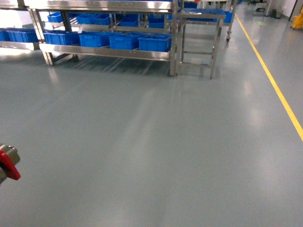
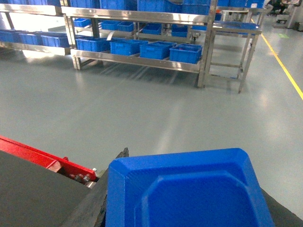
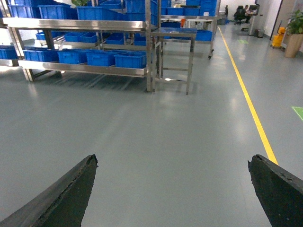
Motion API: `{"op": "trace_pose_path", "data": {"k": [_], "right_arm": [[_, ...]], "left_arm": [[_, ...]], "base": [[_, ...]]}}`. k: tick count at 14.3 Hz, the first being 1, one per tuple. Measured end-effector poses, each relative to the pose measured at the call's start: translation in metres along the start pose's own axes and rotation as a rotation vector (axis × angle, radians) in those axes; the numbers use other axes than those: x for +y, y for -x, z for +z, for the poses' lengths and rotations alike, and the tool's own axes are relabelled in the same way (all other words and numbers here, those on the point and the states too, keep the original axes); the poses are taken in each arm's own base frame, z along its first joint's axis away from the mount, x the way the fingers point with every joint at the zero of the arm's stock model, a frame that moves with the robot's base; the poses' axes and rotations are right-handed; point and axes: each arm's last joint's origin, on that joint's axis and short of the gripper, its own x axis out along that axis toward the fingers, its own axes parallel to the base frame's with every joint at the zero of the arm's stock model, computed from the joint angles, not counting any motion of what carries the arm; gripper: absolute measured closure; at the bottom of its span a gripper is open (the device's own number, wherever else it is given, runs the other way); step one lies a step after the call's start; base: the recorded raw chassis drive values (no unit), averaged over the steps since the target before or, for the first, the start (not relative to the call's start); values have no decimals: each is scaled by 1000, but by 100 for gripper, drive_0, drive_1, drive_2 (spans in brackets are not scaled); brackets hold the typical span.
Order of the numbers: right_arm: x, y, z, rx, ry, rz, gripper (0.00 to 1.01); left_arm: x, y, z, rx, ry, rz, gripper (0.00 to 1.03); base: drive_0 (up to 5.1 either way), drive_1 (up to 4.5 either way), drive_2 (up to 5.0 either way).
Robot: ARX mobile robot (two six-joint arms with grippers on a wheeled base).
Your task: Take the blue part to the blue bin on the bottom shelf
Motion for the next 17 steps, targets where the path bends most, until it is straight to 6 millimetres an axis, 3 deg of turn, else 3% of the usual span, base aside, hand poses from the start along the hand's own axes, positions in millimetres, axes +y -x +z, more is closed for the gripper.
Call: {"op": "trace_pose_path", "data": {"k": [10, 14, 17], "right_arm": [[0, 0, 0, 0, 0, 0, 3], [0, 0, 1, -6, 0, 0, 3], [0, 0, 0, 1, 0, 0, 3]], "left_arm": [[0, 0, 0, 0, 0, 0, 59], [0, 0, 1, -6, 1, -1, 59], [0, 0, 0, 0, 0, -1, 59]], "base": [[-145, -145, -145], [0, 0, 0], [-9, 389, -408]]}}
